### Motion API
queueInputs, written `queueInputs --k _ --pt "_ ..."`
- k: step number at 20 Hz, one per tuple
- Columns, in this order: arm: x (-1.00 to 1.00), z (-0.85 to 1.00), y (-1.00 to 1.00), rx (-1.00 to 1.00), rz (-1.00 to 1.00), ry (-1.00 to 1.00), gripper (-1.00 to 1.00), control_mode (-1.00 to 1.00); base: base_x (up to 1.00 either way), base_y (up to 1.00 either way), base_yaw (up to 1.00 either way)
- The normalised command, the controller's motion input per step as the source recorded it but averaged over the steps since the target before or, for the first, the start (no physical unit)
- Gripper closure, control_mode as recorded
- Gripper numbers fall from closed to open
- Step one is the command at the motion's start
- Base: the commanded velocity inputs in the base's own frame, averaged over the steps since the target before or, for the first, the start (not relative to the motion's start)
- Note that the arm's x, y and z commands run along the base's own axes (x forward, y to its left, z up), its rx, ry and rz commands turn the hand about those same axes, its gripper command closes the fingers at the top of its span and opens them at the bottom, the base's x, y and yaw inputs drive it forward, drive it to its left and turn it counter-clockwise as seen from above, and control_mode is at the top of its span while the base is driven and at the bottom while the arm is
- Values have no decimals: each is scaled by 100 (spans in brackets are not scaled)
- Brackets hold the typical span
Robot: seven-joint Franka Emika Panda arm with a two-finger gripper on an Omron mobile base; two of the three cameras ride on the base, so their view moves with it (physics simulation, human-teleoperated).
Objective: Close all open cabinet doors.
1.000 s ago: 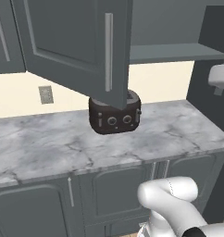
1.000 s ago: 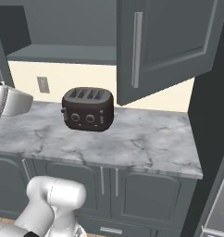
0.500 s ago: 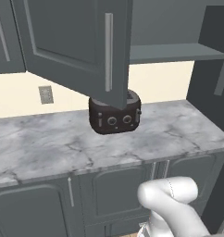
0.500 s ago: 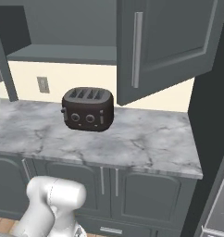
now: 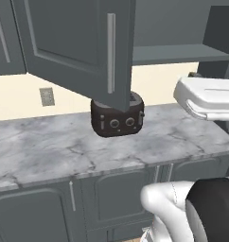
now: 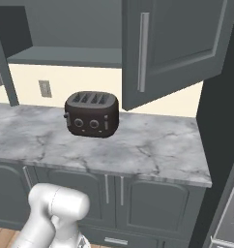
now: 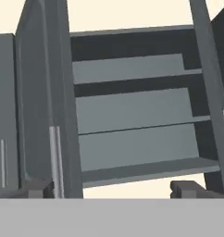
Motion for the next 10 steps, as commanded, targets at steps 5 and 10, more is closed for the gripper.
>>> queueInputs --k 5,10 --pt "-16 0 2 -3 -20 -14 -100 -100 0 0 0" --pt "25 0 27 -3 -1 -3 -100 -100 0 0 0"
